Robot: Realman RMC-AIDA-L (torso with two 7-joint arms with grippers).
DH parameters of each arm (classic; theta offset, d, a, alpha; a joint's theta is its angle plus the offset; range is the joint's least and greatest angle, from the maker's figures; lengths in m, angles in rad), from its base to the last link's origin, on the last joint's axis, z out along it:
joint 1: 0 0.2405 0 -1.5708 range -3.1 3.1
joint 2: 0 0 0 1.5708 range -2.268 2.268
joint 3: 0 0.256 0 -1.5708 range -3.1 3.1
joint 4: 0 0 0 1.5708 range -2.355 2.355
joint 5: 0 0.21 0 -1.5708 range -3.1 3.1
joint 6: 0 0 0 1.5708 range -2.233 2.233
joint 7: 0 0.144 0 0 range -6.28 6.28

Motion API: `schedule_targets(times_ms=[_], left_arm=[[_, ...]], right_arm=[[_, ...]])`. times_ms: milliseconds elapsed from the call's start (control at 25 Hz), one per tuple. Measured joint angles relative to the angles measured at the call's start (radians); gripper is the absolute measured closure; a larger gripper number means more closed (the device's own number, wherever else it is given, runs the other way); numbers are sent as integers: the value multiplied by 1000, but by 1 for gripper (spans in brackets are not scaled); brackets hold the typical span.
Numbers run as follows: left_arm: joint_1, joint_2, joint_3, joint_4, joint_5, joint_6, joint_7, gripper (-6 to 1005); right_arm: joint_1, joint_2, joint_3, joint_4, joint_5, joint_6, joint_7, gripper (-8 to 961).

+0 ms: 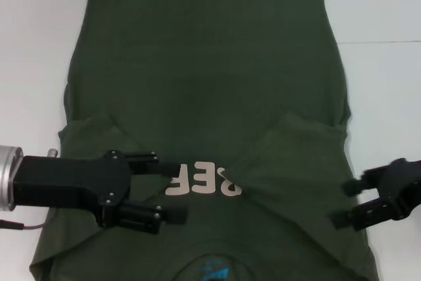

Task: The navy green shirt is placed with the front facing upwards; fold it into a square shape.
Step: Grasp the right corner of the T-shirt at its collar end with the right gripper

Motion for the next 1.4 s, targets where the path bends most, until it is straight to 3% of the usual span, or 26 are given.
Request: schedule_targets(times_ms=[280,560,680,1120,1400], left_arm=[[-1,-14,3,-41,-18,-14,28,63],[-1,-29,-1,-64,-21,-22,46,62],[0,-33,-1,-75,-22,-29,60,62],[4,-36,-1,-74,-23,-37,67,62],[5,-37,-1,-74,-27,-47,67,62]], right_arm=[[45,-2,-102,-185,-248,-50,234,72],[92,2,-275,-203,-402,-76,329,72],[92,6,-379,-198,-404,-54,370,72],[91,9,-607,-157,-398,22,469,73],[93,11,-653,-152,-398,28,496,73]])
